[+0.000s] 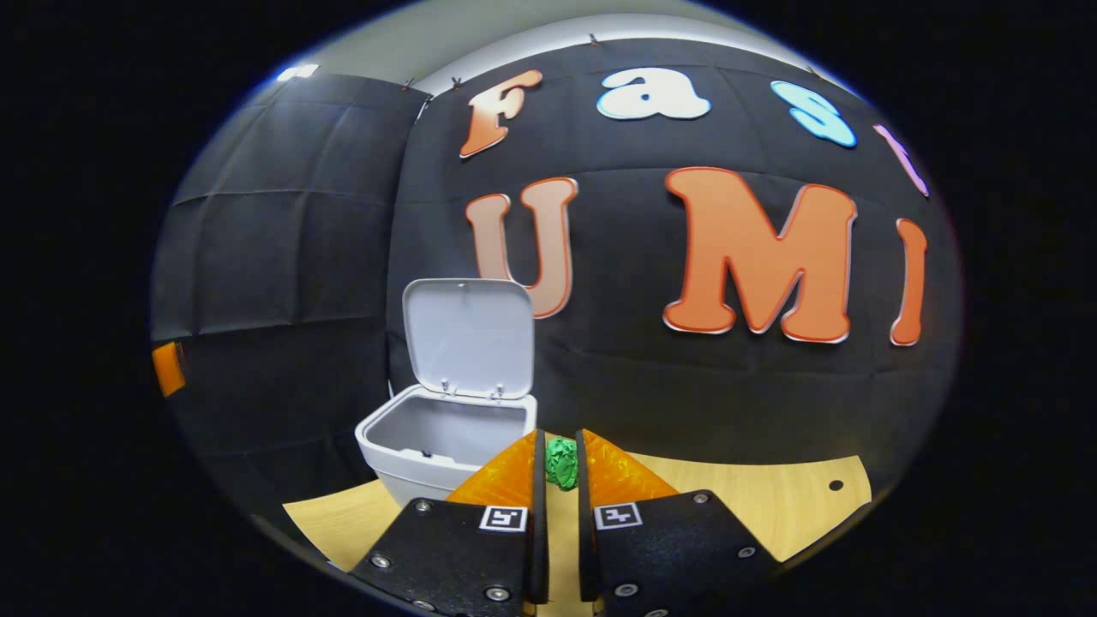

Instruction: Press the lid of the desktop garbage bin to open it, pick up the crumpled paper on the desktop and throw it into the bin, then pick up the pop can on the desktop and drop it into the bin, and finally close the garbage bin lid.

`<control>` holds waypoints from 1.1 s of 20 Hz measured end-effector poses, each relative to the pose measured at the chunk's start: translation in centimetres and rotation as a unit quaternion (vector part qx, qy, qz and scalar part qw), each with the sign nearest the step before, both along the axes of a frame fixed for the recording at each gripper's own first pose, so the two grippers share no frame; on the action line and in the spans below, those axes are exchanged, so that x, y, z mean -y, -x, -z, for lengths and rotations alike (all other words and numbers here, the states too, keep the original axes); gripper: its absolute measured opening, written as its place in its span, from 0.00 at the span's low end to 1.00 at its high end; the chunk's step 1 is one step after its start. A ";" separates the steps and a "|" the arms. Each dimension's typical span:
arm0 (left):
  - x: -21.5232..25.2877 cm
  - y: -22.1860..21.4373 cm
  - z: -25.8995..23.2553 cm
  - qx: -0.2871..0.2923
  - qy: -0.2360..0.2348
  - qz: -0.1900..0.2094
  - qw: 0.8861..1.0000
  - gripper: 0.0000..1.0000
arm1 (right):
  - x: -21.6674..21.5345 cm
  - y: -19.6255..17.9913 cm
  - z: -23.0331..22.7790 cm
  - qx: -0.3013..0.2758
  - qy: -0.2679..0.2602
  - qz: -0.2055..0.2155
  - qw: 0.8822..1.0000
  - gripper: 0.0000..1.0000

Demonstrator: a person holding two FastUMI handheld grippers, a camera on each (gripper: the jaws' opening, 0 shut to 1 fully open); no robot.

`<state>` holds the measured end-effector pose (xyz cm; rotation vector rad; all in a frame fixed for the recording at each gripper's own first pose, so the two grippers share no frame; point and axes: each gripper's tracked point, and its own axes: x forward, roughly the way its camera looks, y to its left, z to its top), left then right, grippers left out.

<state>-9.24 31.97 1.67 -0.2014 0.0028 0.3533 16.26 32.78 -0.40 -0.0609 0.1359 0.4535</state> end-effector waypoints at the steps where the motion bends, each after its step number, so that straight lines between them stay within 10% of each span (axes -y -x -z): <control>1: -0.8 0.4 0.5 -0.005 0.000 -0.007 1.000 0.94 | -1.8 -0.6 -0.1 -0.002 -0.001 -0.009 1.000 0.14; 14: -6.6 2.6 3.9 -0.039 0.005 -0.056 0.998 0.94 | -12.0 -6.6 3.4 -0.034 0.015 -0.034 0.999 0.16; 20: -6.2 2.5 4.2 -0.045 0.002 -0.055 0.997 0.94 | -12.9 -7.0 4.6 -0.033 0.021 -0.038 0.999 0.33; 22: -5.9 2.5 4.2 -0.047 0.002 -0.054 0.997 0.94 | -12.5 -7.3 4.8 -0.032 0.020 -0.033 0.999 0.54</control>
